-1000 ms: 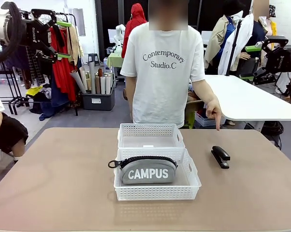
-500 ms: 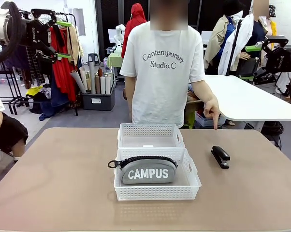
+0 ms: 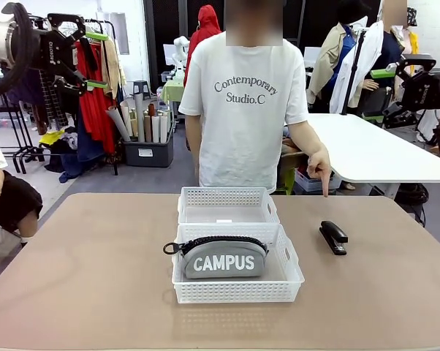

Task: Distribute items into two baskets.
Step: Pick up the Stapler that the person points to.

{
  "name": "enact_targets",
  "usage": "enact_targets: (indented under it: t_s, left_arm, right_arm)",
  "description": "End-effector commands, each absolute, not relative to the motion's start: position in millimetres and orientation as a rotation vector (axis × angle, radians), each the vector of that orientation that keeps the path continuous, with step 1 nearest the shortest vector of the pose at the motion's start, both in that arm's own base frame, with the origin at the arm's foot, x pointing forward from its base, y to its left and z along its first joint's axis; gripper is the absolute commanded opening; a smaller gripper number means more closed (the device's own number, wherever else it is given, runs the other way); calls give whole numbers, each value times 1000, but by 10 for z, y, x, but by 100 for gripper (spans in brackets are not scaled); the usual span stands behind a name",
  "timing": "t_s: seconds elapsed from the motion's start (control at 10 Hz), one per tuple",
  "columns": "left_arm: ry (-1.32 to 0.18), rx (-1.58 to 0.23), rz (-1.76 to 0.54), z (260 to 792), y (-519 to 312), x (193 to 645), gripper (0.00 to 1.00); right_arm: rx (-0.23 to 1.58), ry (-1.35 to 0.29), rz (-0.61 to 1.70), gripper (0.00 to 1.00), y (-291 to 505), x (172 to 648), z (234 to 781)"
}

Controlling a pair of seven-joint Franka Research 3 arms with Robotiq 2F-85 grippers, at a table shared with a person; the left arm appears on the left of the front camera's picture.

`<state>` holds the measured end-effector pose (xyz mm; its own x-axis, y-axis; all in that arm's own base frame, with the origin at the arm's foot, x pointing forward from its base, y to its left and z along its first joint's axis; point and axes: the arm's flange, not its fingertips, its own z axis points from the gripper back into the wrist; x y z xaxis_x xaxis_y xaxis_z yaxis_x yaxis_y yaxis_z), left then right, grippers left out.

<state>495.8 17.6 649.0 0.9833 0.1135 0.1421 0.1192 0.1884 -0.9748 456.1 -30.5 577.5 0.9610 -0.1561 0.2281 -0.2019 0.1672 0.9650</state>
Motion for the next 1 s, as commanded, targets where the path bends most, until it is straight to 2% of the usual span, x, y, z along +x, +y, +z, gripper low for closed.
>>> enact_targets:
  t_s: [0.0, 0.4, 0.6, 0.9]
  left_arm:
    - [-201, -1382, -4, 6506, 181, 4945, 100]
    - [-201, -1382, -4, 6506, 181, 4945, 100]
    - [-201, -1382, -4, 6506, 181, 4945, 100]
    - [-201, -1382, -4, 6506, 181, 4945, 100]
  right_arm:
    - [1407, -302, 36, 100, -294, 4549, 5787]
    - [1409, -303, 33, 100, -305, 4561, 5775]
    - [1267, -151, 57, 100, -189, 4644, 5724]
    - [1034, -52, 103, 100, 58, 4776, 5822]
